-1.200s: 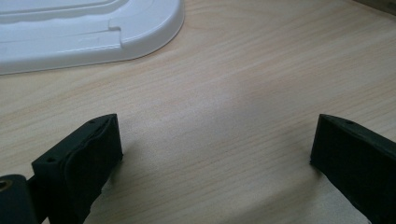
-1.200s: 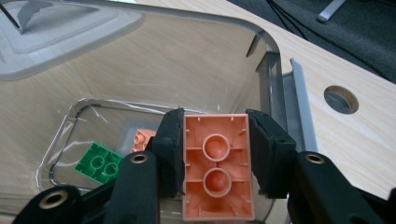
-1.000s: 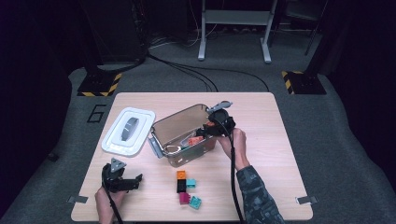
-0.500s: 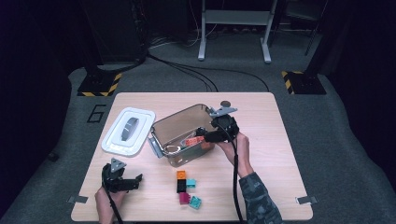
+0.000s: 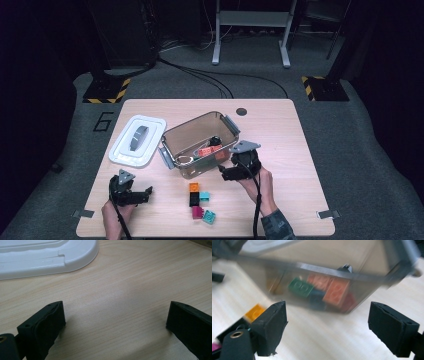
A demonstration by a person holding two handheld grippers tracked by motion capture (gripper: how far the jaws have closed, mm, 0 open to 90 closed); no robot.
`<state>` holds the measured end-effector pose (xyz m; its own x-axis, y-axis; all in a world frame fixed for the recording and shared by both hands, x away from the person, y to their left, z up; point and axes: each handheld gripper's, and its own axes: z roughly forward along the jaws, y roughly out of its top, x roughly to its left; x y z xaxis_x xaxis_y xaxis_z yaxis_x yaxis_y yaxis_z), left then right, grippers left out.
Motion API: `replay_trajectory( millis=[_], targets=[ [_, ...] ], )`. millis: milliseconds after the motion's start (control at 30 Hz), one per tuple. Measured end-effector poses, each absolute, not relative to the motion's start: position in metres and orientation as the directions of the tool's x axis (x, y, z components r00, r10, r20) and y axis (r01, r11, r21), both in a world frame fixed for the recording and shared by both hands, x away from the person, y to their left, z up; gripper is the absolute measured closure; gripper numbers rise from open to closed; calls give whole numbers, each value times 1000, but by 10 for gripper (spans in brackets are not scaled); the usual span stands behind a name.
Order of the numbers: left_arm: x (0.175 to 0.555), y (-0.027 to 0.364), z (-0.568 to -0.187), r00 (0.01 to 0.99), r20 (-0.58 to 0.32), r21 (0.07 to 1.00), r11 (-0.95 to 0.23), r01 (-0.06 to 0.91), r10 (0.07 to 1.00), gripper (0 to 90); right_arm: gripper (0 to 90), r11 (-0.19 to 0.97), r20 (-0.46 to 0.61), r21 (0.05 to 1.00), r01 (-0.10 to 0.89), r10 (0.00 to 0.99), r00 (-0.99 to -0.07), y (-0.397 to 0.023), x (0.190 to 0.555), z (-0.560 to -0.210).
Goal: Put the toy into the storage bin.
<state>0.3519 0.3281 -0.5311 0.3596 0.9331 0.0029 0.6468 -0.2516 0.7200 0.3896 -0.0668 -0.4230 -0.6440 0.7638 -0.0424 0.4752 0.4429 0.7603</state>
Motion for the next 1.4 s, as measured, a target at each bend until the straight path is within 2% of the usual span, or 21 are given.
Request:
replay_trajectory(
  millis=[400,867,1033,1133,1233,1400],
  targets=[
    [352,328,-532,356,3,725,-247,643,935,18,77,495,17,705,508,704,-710,-61,362,-466],
    [352,328,-531,358,2,719,-250,648,934,18,26,596,41,661,457,578,-815,-32,321,-484],
    [352,328,-531,360,2,716,-252,651,933,18,130,616,59,650,445,543,-838,-27,314,-491],
    [352,328,-531,360,2,717,-252,650,933,18,163,643,69,624,445,521,-850,-24,310,-496],
    [352,328,-531,360,2,717,-252,650,933,18,250,659,78,605,448,510,-856,-21,306,-500],
    [352,328,-531,359,2,717,-252,650,933,18,456,679,68,588,439,499,-864,-17,304,-502]
  ],
)
